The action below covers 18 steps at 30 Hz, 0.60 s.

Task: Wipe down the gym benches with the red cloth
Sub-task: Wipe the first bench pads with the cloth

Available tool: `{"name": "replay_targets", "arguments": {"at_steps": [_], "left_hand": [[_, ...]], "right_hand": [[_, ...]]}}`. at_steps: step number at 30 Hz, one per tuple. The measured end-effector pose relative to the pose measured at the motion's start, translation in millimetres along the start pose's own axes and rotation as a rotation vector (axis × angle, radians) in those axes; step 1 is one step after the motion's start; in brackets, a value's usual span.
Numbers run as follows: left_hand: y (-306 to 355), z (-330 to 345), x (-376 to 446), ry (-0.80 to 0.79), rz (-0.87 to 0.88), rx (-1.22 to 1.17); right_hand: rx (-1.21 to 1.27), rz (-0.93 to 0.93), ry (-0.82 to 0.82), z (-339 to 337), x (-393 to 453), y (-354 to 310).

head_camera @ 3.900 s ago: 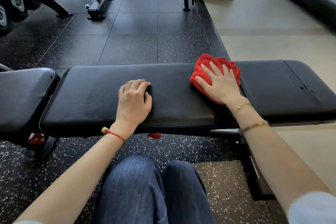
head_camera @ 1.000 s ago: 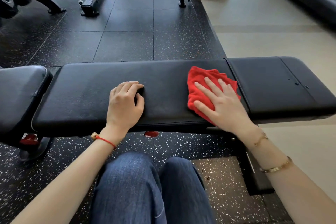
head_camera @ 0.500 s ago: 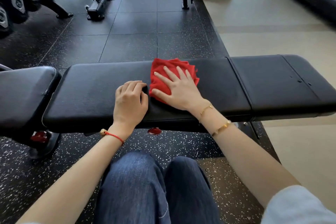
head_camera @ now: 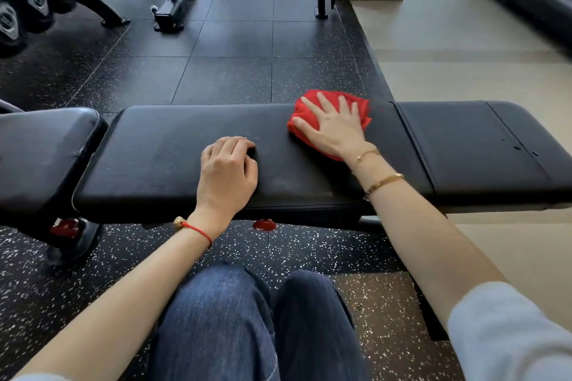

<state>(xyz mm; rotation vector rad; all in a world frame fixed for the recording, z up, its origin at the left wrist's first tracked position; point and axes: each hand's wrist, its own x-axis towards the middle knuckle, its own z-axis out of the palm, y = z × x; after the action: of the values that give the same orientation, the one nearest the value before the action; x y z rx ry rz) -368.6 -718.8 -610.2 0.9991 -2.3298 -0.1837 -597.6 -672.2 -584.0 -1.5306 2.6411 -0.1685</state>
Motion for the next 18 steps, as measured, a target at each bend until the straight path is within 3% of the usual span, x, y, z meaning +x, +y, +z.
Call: {"name": "replay_targets", "arguments": {"at_steps": [4,9,18], "left_hand": [[-1.6,-2.9,1.1,0.006,-0.008,-0.028],[-2.3,-2.6,0.6,-0.003,-0.008,-0.045],[-2.2,-5.8,-1.1,-0.043,-0.002,-0.053]], "right_hand": [[0.039,-0.188,0.024,9.8,-32.0,-30.7],[0.038,-0.268,0.101,16.1,-89.5,-9.0],[0.055,-0.014,0.045,2.2,-95.2,42.3]]}}
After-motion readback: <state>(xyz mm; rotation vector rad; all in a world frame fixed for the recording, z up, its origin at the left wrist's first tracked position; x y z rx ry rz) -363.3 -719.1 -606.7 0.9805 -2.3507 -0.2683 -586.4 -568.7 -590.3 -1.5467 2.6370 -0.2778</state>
